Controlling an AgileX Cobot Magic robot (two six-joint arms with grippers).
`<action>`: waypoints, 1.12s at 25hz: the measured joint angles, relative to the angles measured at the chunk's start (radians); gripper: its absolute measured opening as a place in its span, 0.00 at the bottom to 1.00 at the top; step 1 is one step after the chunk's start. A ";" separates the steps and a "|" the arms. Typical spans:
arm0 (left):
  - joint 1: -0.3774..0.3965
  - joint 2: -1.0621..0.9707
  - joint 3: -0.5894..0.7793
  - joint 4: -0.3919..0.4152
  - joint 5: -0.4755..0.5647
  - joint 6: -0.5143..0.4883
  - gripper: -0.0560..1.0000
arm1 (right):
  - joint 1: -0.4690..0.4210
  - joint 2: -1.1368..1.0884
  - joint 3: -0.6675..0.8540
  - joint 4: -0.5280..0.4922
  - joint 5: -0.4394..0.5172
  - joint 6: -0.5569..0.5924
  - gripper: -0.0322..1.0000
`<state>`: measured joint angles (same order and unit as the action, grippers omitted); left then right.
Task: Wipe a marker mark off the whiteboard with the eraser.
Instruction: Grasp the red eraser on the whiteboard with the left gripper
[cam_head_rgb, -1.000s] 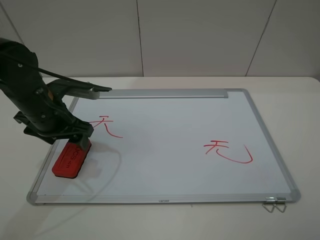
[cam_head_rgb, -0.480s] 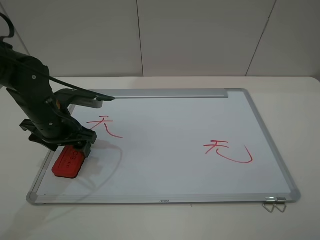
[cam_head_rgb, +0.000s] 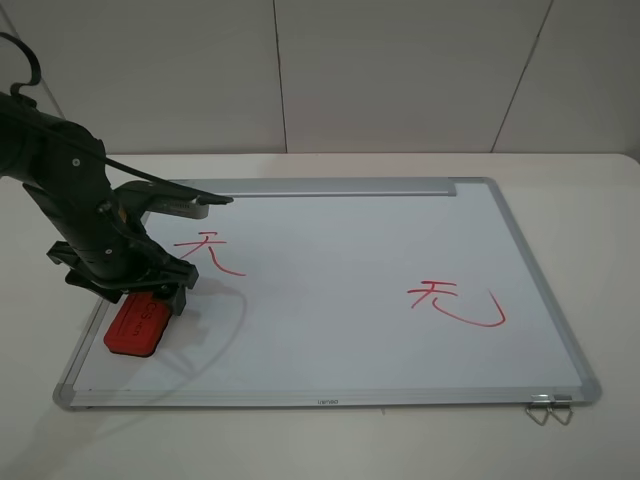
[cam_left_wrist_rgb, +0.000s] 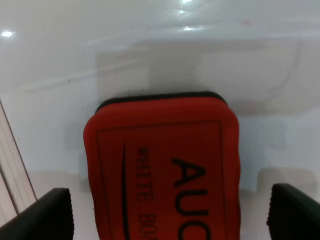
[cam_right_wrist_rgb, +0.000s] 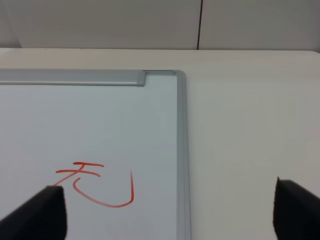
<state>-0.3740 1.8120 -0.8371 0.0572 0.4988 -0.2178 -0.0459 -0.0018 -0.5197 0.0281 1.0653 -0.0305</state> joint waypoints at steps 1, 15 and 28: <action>0.000 0.000 0.000 0.003 0.000 0.000 0.79 | 0.000 0.000 0.000 0.000 0.000 0.000 0.72; 0.000 0.000 0.010 0.017 -0.019 0.000 0.79 | 0.000 0.000 0.000 0.000 0.000 0.000 0.72; 0.000 0.001 0.071 0.017 -0.081 0.000 0.71 | 0.000 0.000 0.000 0.000 0.000 0.000 0.72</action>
<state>-0.3740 1.8130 -0.7665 0.0747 0.4178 -0.2178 -0.0459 -0.0018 -0.5197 0.0281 1.0653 -0.0305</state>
